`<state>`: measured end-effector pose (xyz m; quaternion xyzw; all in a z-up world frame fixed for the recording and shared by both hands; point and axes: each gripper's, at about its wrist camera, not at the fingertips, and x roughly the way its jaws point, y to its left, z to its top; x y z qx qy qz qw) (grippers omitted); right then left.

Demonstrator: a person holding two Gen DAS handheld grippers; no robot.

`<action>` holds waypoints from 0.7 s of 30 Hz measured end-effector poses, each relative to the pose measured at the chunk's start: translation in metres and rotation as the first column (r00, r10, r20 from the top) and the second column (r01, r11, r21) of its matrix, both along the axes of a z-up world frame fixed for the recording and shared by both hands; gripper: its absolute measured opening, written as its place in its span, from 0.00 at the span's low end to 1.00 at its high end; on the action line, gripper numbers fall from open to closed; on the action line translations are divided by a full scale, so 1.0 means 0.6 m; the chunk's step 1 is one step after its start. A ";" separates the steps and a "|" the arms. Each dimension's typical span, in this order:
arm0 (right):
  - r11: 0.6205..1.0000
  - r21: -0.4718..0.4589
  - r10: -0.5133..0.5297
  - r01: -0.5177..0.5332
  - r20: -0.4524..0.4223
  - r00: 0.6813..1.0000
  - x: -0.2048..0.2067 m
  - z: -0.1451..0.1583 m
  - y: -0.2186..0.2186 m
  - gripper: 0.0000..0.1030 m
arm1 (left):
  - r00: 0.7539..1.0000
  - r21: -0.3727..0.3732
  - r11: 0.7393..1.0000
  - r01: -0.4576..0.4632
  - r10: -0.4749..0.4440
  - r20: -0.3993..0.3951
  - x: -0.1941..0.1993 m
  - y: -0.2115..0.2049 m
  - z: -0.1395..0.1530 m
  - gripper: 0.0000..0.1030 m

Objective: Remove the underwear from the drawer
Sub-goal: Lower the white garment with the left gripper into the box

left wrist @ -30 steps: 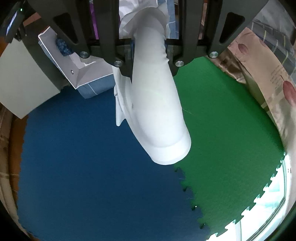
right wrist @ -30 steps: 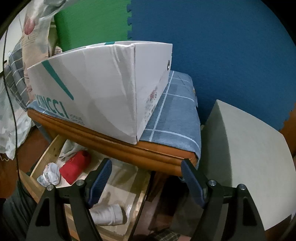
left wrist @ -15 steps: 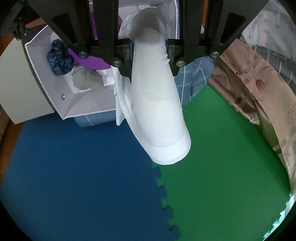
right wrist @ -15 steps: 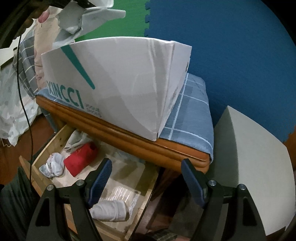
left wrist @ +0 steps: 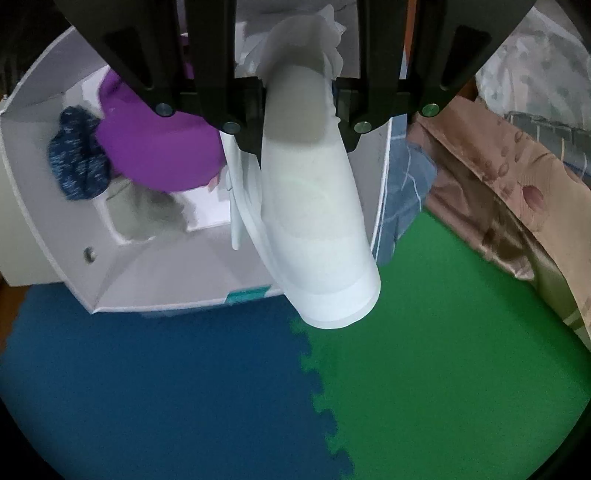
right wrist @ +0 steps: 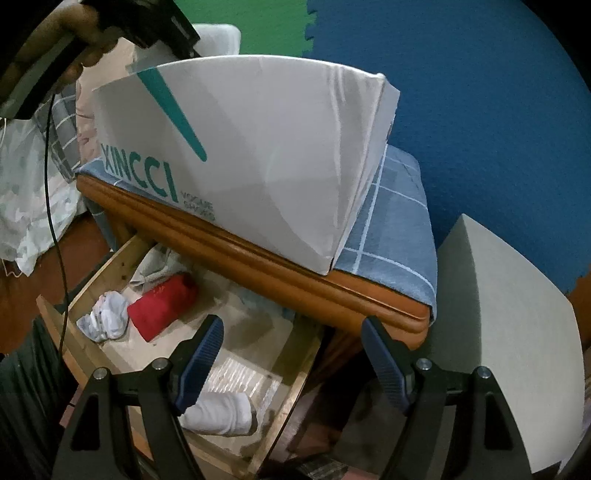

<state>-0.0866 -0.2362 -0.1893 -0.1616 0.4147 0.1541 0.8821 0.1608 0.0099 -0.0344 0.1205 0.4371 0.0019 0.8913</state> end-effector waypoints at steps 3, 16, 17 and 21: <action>1.000 -0.005 0.011 -0.011 -0.003 1.000 -0.002 -0.001 0.003 0.77 | 0.999 -0.001 1.000 -0.024 0.024 -0.048 0.012 0.008 -0.023 0.21; 0.999 -0.030 0.030 -0.031 -0.014 0.999 -0.003 -0.007 0.012 0.77 | 0.996 -0.003 1.000 0.001 -0.001 -0.084 0.022 0.015 -0.039 0.36; 0.999 -0.031 0.032 -0.033 -0.016 0.999 -0.003 -0.007 0.013 0.77 | 0.997 -0.004 1.000 0.002 -0.002 -0.082 0.021 0.015 -0.038 0.39; 0.999 -0.039 0.036 -0.037 -0.019 0.999 -0.003 -0.009 0.014 0.77 | 0.998 -0.013 1.000 0.004 -0.005 -0.059 0.019 0.017 -0.036 0.47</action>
